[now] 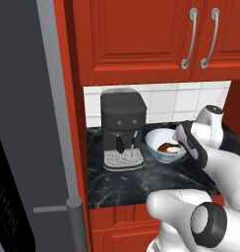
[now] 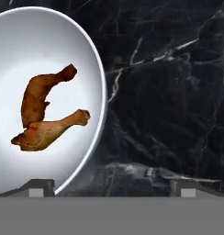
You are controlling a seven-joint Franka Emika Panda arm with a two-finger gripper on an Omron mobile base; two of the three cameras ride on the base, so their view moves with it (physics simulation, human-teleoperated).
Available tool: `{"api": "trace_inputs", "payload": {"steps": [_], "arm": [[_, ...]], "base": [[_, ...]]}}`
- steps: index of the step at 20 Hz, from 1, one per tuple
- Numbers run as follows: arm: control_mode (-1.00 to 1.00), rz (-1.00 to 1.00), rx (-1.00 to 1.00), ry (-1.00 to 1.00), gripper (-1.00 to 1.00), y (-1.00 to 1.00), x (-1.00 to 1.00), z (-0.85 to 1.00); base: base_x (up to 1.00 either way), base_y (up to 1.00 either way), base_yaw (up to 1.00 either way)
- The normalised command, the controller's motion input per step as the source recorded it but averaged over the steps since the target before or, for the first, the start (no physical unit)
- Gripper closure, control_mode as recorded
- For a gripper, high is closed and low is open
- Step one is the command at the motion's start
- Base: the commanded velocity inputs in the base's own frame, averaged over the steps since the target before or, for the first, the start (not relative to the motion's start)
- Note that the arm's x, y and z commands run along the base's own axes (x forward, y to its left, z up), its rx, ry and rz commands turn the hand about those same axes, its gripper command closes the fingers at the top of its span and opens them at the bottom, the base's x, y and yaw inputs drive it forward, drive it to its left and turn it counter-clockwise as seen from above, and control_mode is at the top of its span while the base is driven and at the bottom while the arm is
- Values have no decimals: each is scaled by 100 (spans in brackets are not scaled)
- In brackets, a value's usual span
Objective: Place the bowl with the avocado and lemon wedge on the second highest shelf of the fridge. Place the bowl with the chicken drumsticks on the top shelf of the fridge.
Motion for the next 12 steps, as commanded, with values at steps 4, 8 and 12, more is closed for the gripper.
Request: {"api": "trace_inputs", "payload": {"steps": [4, 8, 12], "arm": [[-100, 0, 0, 0, -100, -4, 42, -28], [-100, 0, 0, 0, -100, 0, 38, -36], [-100, 0, 0, 0, -100, -4, 36, -45]], "base": [[0, 0, 0], [0, 0, 0], [0, 0, 0]]}}
